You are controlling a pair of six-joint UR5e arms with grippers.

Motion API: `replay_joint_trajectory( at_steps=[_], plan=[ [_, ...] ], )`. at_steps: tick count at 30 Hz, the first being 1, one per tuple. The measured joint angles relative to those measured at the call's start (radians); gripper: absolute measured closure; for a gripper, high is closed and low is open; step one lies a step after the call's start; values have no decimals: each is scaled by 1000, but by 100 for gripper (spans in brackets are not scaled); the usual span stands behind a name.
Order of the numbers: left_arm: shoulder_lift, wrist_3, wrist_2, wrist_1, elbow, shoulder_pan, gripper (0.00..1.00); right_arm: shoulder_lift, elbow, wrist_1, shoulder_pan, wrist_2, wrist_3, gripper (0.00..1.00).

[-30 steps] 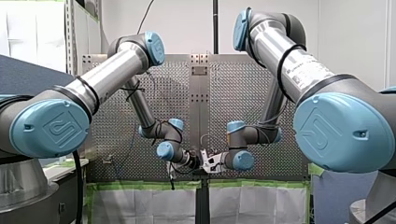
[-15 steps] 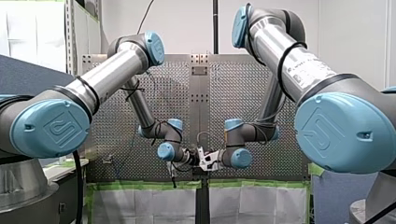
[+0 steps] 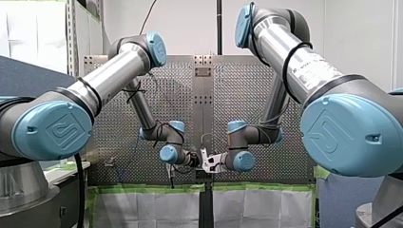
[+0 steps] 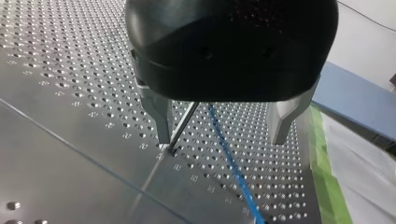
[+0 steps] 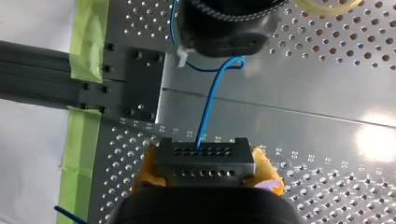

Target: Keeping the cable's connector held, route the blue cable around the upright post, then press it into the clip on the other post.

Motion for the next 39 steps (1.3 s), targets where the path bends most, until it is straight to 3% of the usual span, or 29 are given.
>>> replay_joint_trajectory(
  at_steps=[14, 24, 32, 39],
  plan=[
    [0, 8, 13, 60, 0, 8, 0, -1, 5, 11, 10, 5, -12, 100],
    [0, 1, 72, 42, 0, 9, 0, -1, 4, 12, 13, 2, -7, 100],
    [0, -49, 141, 79, 0, 9, 0, -1, 4, 10, 13, -4, -4, 100],
    [0, -58, 186, 88, 0, 10, 0, -1, 4, 11, 13, -5, -4, 100]
  ],
)
